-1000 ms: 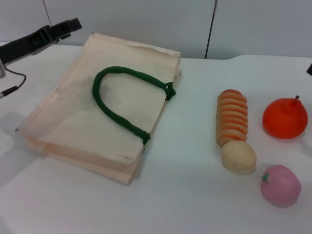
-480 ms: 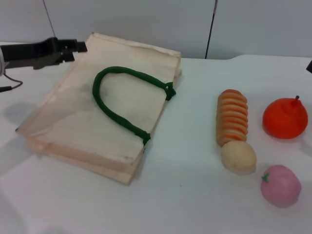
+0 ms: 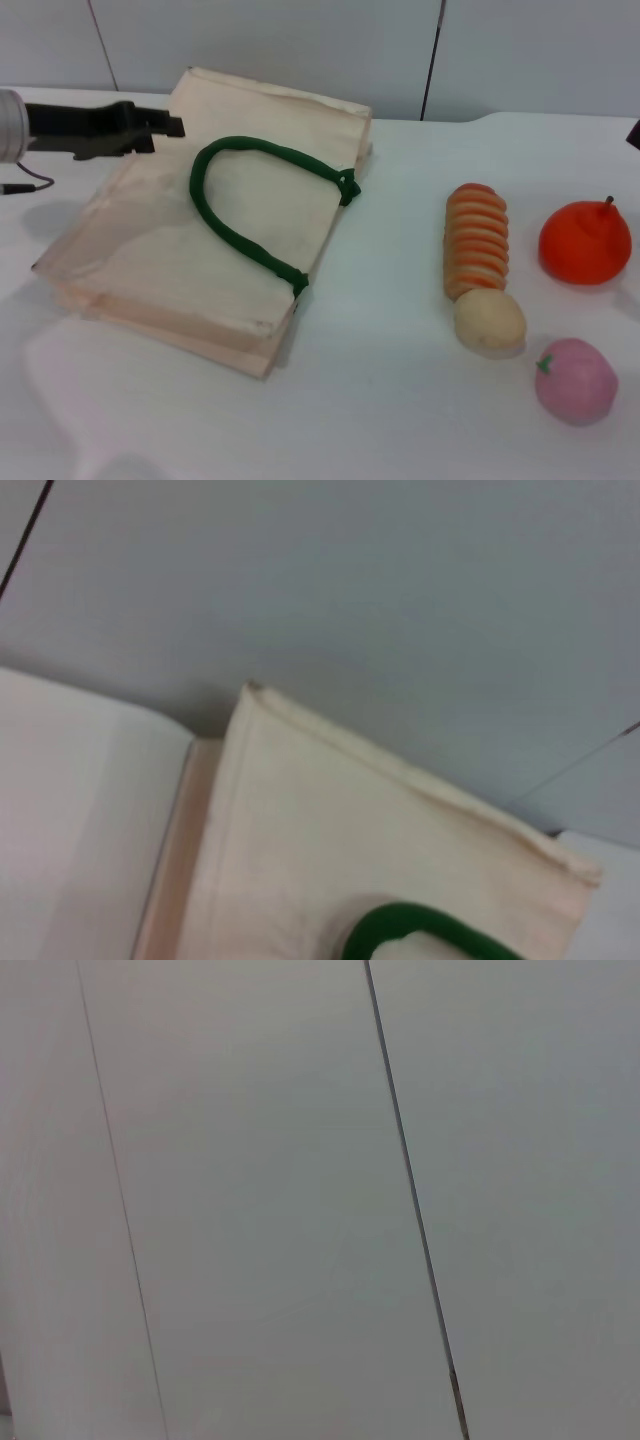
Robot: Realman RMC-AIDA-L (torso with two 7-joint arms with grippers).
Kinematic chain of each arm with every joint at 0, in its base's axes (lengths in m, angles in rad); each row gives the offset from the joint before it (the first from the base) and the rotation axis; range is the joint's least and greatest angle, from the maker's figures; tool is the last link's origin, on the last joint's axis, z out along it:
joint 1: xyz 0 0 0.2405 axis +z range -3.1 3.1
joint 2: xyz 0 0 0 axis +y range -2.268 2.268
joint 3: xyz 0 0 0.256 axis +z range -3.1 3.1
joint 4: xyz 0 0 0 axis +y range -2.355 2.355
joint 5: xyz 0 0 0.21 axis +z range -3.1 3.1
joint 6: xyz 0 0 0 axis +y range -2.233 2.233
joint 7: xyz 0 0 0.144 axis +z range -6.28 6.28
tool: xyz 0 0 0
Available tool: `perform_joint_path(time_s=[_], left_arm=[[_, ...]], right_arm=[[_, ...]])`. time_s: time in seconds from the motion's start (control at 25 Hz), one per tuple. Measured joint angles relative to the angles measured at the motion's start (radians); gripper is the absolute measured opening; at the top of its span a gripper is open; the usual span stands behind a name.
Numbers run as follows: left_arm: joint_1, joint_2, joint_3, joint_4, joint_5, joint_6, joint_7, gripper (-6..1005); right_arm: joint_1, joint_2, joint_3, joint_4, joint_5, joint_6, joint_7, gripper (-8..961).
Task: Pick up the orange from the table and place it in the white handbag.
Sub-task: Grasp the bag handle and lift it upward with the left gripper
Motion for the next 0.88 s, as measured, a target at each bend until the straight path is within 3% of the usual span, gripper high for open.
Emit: perform_joint_path(time_s=[0.48, 0.88], left_arm=[[-0.045, 0.001, 0.0, 0.069, 0.15, -0.144, -0.03, 603], [-0.063, 0.002, 0.0, 0.139, 0.167, -0.237, -0.017, 604]], right_arm=[[0.005, 0.0, 0.0, 0.003, 0.0, 0.001, 0.0, 893], [0.008, 0.0, 0.0, 0.004, 0.0, 0.004, 0.0, 893]])
